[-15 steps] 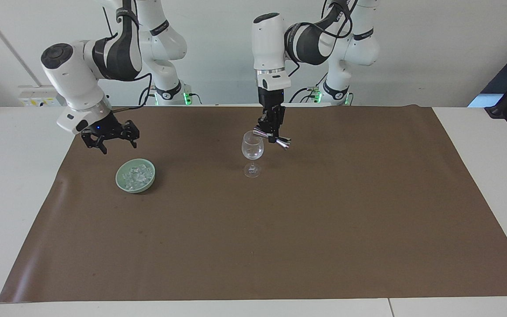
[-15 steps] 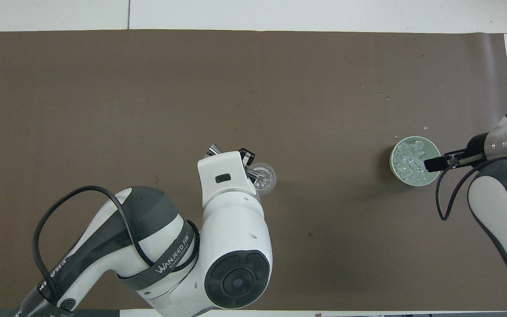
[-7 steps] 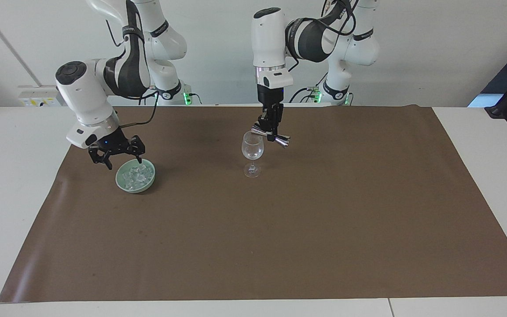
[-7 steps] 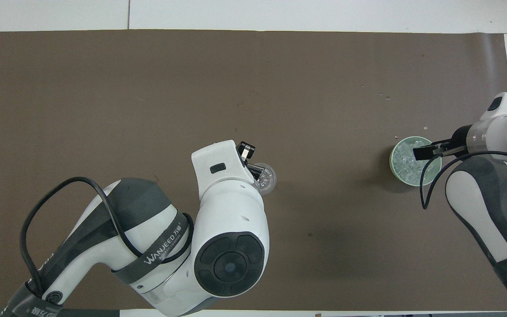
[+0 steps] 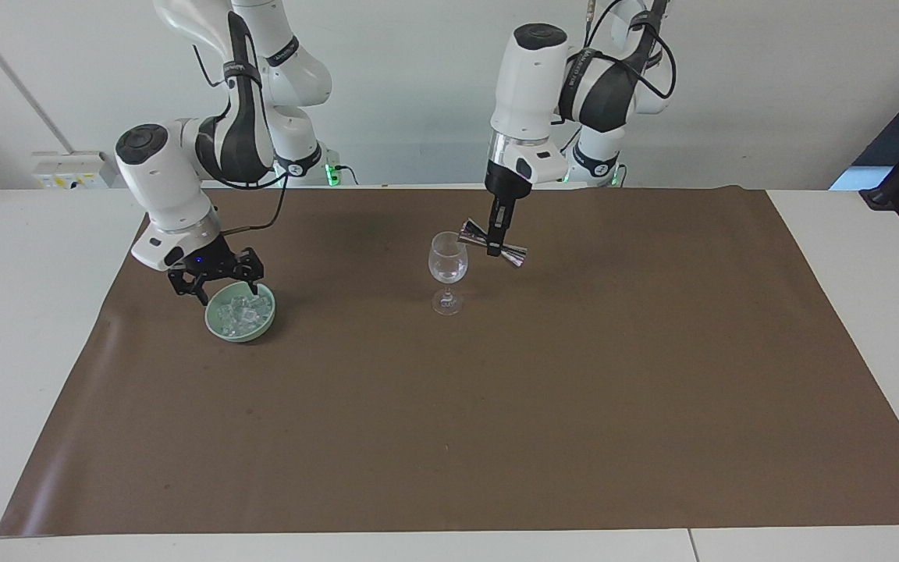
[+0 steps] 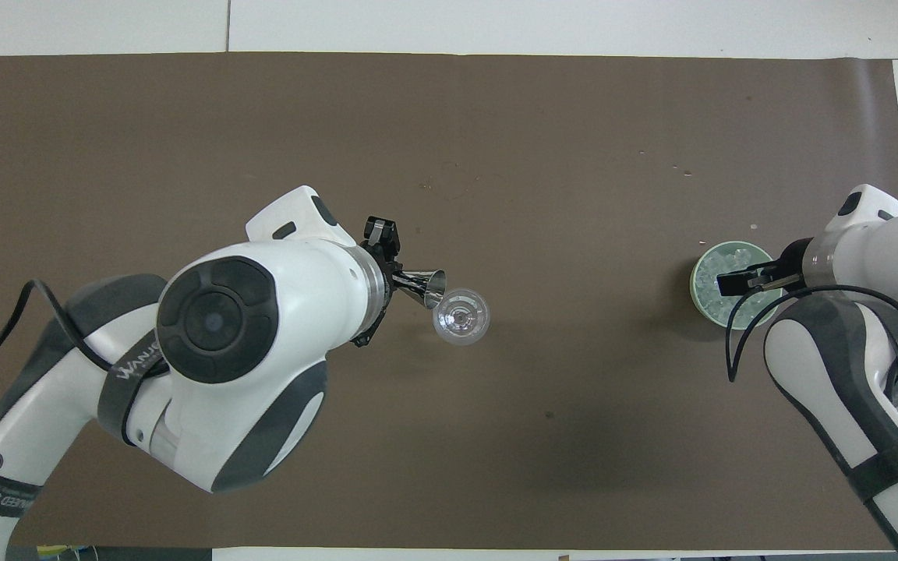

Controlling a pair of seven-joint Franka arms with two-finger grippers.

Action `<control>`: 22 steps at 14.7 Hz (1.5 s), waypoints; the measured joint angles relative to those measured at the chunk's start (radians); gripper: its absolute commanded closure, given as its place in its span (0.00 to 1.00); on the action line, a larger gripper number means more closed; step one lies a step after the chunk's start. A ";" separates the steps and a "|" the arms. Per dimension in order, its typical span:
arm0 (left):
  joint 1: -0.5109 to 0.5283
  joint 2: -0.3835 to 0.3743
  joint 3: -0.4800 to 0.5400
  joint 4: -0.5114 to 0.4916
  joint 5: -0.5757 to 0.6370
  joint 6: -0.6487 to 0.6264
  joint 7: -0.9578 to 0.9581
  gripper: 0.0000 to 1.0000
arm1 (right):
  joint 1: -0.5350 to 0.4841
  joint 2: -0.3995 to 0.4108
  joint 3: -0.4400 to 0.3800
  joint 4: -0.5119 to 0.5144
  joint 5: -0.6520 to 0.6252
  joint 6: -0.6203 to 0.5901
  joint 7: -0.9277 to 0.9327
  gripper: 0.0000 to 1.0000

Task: Pour wine and add ice with both arms
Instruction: 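Move the jigger back with the left gripper while the right gripper grasps the ice cup, then lower the jigger to its spot and open the left gripper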

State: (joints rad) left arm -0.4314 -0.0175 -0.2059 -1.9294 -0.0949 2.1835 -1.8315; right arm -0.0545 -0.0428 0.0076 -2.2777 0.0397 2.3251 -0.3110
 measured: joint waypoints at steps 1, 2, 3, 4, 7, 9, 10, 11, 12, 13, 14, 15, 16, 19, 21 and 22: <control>0.035 -0.001 0.001 0.000 -0.083 -0.001 0.064 1.00 | 0.007 0.001 0.000 -0.014 0.000 0.008 0.002 0.15; 0.076 -0.003 0.002 0.000 -0.168 -0.001 0.127 1.00 | 0.012 0.003 0.000 -0.024 0.001 0.014 0.007 0.16; 0.124 -0.004 0.004 0.000 -0.244 -0.006 0.194 1.00 | 0.013 0.003 0.000 -0.033 0.002 0.015 0.012 0.16; 0.174 -0.005 0.006 -0.001 -0.305 -0.027 0.258 1.00 | 0.013 0.004 0.000 -0.042 0.003 0.018 0.017 0.16; 0.329 -0.017 0.010 -0.024 -0.489 -0.102 0.455 1.00 | 0.011 0.007 -0.002 -0.077 0.006 0.059 0.023 0.16; 0.440 -0.024 0.012 -0.053 -0.614 -0.144 0.559 1.00 | 0.008 0.012 -0.005 -0.102 0.007 0.105 0.024 0.16; 0.498 -0.020 0.012 -0.067 -0.683 -0.168 0.616 1.00 | 0.007 0.016 -0.006 -0.114 0.008 0.132 0.024 0.18; 0.558 -0.012 0.012 -0.081 -0.743 -0.187 0.672 1.00 | 0.003 0.018 -0.006 -0.121 0.008 0.148 0.024 0.19; 0.612 0.000 0.013 -0.094 -0.792 -0.200 0.722 1.00 | -0.005 0.020 -0.006 -0.123 0.008 0.157 0.024 0.19; 0.662 0.018 0.013 -0.104 -0.834 -0.212 0.767 1.00 | -0.011 0.020 -0.007 -0.124 0.008 0.160 0.024 0.20; 0.714 0.040 0.013 -0.109 -0.867 -0.227 0.805 1.00 | -0.015 0.020 -0.007 -0.124 0.008 0.163 0.024 0.25; 0.760 0.065 0.014 -0.110 -0.895 -0.237 0.832 1.00 | -0.018 0.020 -0.007 -0.124 0.008 0.166 0.024 0.25; 0.802 0.088 0.014 -0.110 -0.920 -0.242 0.848 1.00 | -0.018 0.020 -0.008 -0.124 0.008 0.172 0.024 0.25; 0.895 0.147 0.012 -0.124 -0.998 -0.272 0.878 1.00 | -0.017 0.036 -0.006 -0.128 0.010 0.202 0.035 0.25; 0.944 0.169 0.012 -0.180 -1.081 -0.296 0.976 1.00 | -0.017 0.059 -0.006 -0.129 0.010 0.229 0.047 0.29; 0.961 0.174 0.011 -0.210 -1.113 -0.300 1.017 1.00 | -0.017 0.064 -0.005 -0.129 0.010 0.235 0.048 0.29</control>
State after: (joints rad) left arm 0.5294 0.1567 -0.1945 -2.1397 -1.2079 1.8833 -0.8148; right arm -0.0711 0.0215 0.0028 -2.4067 0.0502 2.5600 -0.2629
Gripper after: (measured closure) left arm 0.784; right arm 0.273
